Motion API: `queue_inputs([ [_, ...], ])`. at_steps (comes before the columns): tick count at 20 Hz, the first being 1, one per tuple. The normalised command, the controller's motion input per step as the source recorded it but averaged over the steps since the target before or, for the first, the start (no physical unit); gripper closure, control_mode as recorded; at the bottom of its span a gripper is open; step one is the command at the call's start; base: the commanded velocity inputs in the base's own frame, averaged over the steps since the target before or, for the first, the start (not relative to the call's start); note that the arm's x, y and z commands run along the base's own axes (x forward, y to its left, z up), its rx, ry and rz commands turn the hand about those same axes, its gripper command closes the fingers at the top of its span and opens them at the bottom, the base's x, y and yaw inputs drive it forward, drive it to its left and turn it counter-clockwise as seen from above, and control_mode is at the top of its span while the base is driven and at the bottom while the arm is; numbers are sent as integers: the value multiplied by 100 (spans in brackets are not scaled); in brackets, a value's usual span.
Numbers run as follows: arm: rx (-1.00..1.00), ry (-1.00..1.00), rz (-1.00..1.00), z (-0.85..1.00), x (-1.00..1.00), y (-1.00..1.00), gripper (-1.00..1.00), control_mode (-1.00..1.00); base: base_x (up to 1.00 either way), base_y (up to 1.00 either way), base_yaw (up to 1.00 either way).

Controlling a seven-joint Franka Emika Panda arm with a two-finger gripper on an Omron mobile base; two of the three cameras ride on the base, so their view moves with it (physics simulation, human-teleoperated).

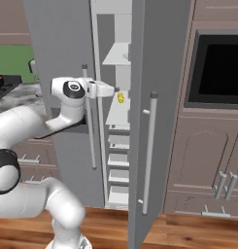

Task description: Retrieve the fish from the fridge and place it on the saucepan with marinade on the stove.

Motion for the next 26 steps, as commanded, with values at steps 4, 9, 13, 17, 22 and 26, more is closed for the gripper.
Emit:
queue_inputs([
  [4,0,-5,-17,-48,0,-52,-100,-100,0,0,0],
  [9,1,-11,-12,-40,-1,-67,-100,-100,0,0,0],
  [13,1,-14,-7,-14,0,-54,-100,-100,0,0,0],
  [17,1,-14,-5,-10,0,-51,-100,-100,0,0,0],
  [22,2,-13,-11,-7,0,-61,-100,-100,0,0,0],
  [26,4,-8,-11,0,0,-80,-100,-100,0,0,0],
])
